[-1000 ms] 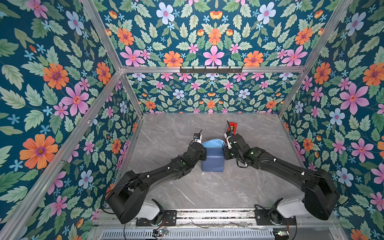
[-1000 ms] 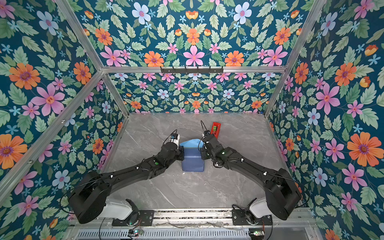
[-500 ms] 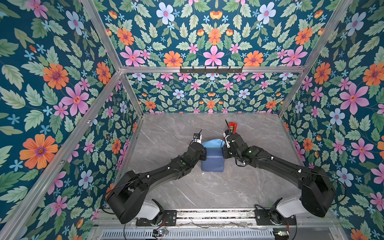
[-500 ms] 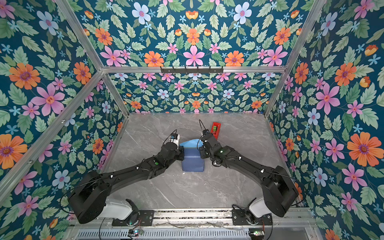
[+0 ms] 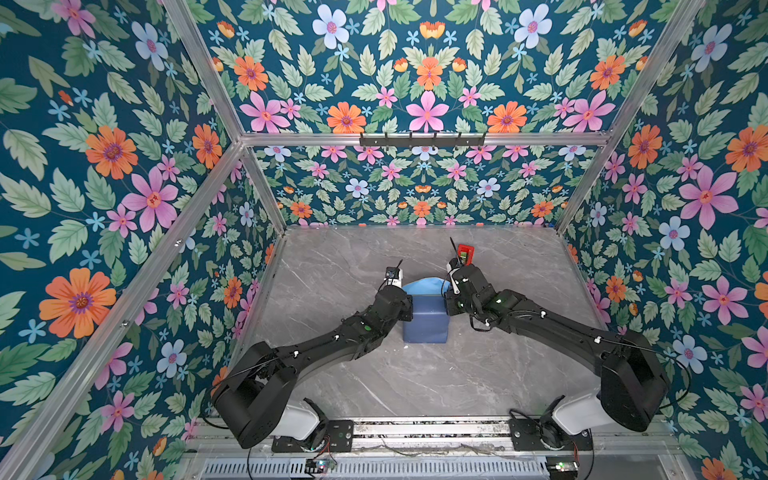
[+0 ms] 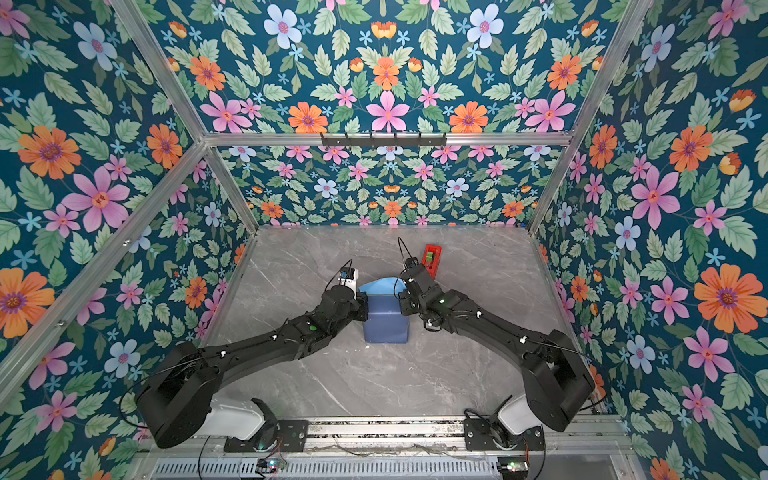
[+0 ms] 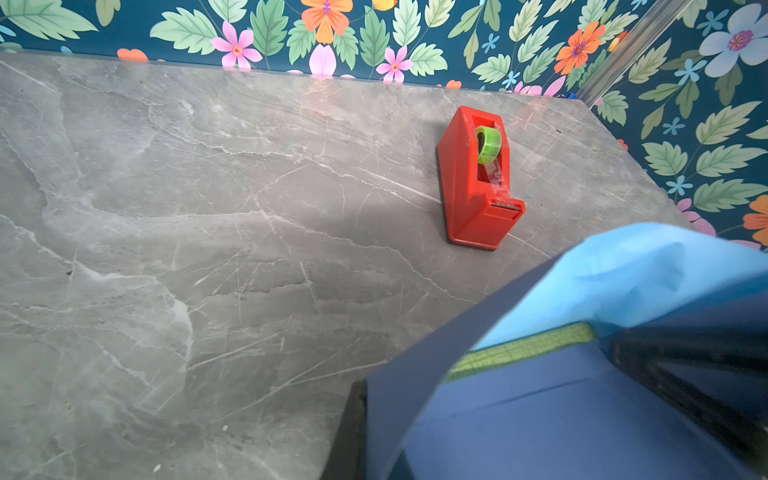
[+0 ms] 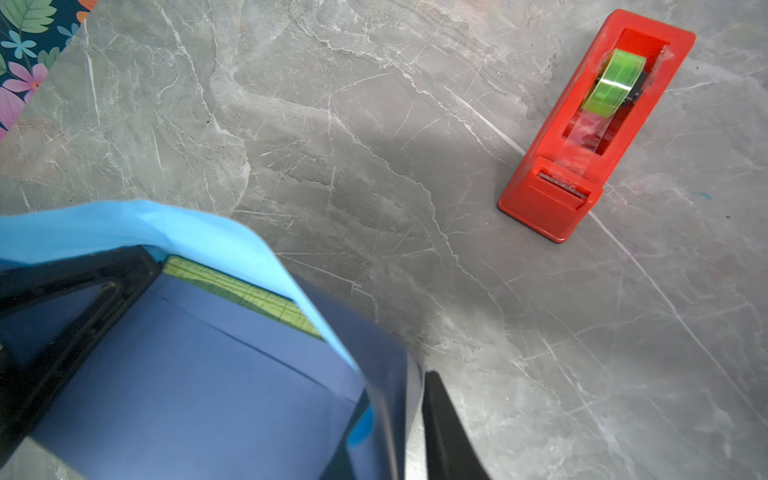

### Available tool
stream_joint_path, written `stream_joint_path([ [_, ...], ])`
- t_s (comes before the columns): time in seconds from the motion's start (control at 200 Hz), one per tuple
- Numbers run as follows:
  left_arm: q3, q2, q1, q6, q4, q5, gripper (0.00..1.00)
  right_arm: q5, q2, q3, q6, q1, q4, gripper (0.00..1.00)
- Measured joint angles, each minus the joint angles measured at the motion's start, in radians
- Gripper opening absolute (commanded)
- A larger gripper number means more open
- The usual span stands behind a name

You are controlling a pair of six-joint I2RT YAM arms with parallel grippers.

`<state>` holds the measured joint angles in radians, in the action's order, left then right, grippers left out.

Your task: Wrap the gift box in paper

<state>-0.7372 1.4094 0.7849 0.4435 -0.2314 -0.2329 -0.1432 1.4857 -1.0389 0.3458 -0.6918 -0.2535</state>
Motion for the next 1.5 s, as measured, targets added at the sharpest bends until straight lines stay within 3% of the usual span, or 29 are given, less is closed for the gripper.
stream_joint_path([
  [0.17,0.000,0.003,0.000,0.004,-0.005,0.002,0.00,0.010,0.000,0.022,0.023,-0.001,0.032,0.06],
  [0.39,0.000,0.011,0.002,0.019,-0.022,0.003,0.00,0.009,-0.001,0.029,0.040,0.000,0.051,0.02],
  [0.49,0.000,0.011,0.002,0.020,-0.021,0.001,0.00,0.010,-0.001,0.022,0.040,0.000,0.041,0.11],
  [0.65,0.002,0.005,0.003,0.022,-0.015,0.001,0.00,0.034,-0.039,0.016,0.037,0.000,-0.004,0.35],
  [0.81,0.002,0.004,0.003,0.022,-0.013,0.001,0.00,0.086,-0.144,0.048,0.037,0.003,-0.026,0.46],
  [0.985,0.006,0.000,0.003,0.022,-0.014,0.001,0.00,0.222,-0.275,0.126,0.038,0.119,-0.033,0.49],
  [1.14,0.006,0.000,0.003,0.022,-0.014,0.001,0.00,0.380,-0.255,0.172,0.069,0.272,-0.032,0.49],
  [1.355,0.003,0.000,0.003,0.021,-0.009,0.002,0.00,0.531,-0.145,0.156,0.094,0.283,0.039,0.48],
  [1.5,0.002,0.000,0.004,0.021,-0.006,0.001,0.00,0.575,-0.091,0.136,0.111,0.261,0.084,0.48],
])
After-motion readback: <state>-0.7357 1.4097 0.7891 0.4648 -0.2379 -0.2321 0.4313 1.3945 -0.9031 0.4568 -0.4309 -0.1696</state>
